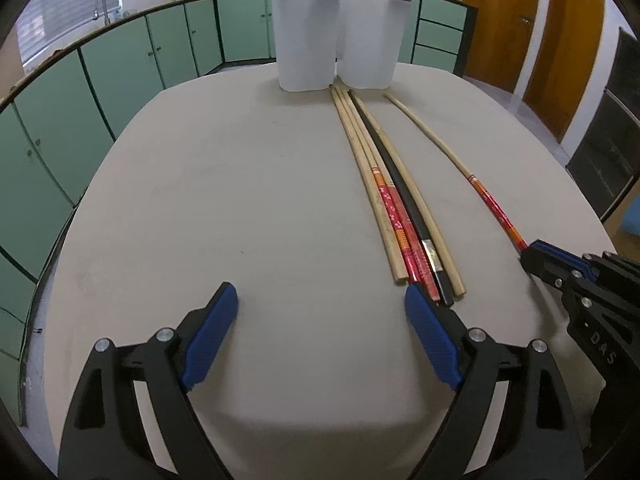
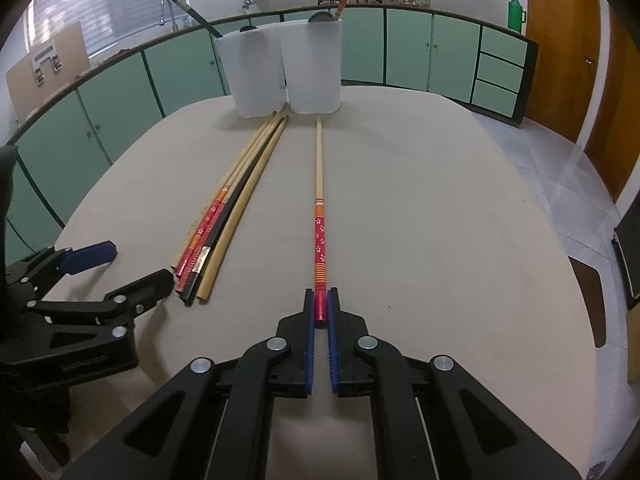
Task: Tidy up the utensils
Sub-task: 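Grasp a plain wooden chopstick with the left tool and lift it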
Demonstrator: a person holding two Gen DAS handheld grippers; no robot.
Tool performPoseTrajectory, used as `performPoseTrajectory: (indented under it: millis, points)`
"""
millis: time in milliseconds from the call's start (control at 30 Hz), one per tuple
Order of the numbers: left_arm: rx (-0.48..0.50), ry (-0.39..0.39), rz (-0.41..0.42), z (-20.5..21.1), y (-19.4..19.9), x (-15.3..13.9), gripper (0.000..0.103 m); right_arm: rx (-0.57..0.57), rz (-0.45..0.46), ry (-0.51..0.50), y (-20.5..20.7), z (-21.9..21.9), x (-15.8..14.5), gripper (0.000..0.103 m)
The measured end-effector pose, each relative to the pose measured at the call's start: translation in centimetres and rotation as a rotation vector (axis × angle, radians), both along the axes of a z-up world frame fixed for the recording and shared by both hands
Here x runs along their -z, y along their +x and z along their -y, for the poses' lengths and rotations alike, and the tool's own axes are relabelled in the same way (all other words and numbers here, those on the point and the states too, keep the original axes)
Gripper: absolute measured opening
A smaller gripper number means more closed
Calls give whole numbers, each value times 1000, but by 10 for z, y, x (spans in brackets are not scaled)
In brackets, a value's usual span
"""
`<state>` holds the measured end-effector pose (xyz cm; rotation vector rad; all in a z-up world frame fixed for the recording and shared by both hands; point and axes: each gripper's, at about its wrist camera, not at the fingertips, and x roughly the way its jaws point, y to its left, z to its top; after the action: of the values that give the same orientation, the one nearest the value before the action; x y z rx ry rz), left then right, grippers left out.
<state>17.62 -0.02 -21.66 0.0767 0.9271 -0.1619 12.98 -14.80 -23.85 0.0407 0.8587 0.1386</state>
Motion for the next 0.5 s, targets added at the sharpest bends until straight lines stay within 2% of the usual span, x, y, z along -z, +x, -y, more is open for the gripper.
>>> performPoseTrajectory:
  millis: [267,433,500]
  points:
    - [-18,-2,-1,0,3,0,85,0,-2,15,0,1,0,6]
    - [-96,14,1,-17,3,-1,86,0,-2,15,0,1,0,6]
    - [-98,23,6,-21,1,-2,86,0,-2,15,0,1,0,6]
